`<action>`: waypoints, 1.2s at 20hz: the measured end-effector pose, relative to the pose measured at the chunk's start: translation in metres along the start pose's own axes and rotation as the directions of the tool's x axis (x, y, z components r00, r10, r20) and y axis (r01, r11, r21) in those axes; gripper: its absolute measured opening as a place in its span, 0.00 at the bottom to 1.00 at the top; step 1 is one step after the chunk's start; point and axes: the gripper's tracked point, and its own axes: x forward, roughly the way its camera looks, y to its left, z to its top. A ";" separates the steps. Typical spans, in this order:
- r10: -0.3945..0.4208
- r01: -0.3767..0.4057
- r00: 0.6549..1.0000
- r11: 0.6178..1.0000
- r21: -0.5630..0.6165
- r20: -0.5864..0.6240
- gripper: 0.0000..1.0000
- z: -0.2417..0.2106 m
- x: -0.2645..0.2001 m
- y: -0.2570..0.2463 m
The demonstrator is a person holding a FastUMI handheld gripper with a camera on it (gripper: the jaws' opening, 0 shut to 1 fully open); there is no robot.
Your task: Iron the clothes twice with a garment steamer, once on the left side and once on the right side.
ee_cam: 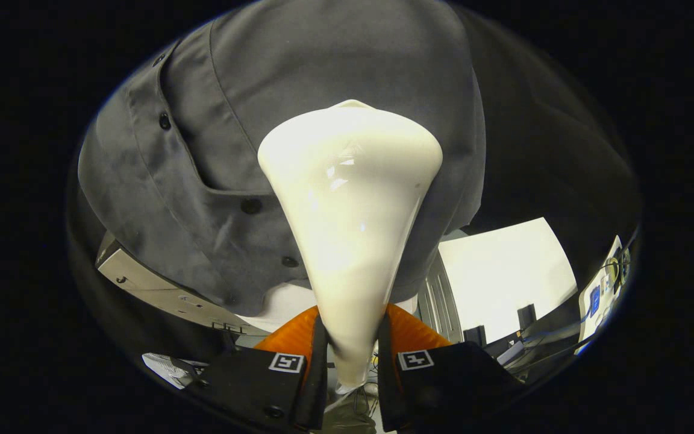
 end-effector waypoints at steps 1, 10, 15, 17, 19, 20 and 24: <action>-0.003 0.003 1.000 1.000 0.004 -0.010 0.43 -0.006 0.003 -0.003; -0.030 0.034 0.995 0.999 0.037 -0.095 0.43 -0.043 0.024 -0.014; -0.052 0.059 0.992 0.997 0.054 -0.111 0.43 -0.051 0.023 -0.015; -0.070 0.077 0.992 0.995 0.065 -0.105 0.43 -0.051 0.022 -0.015; -0.088 0.094 0.992 0.992 0.078 -0.087 0.43 -0.049 0.014 -0.014; -0.090 0.097 0.993 0.992 0.084 -0.075 0.43 -0.047 0.012 -0.012; -0.106 0.106 0.994 0.989 0.102 -0.008 0.43 -0.032 -0.014 0.003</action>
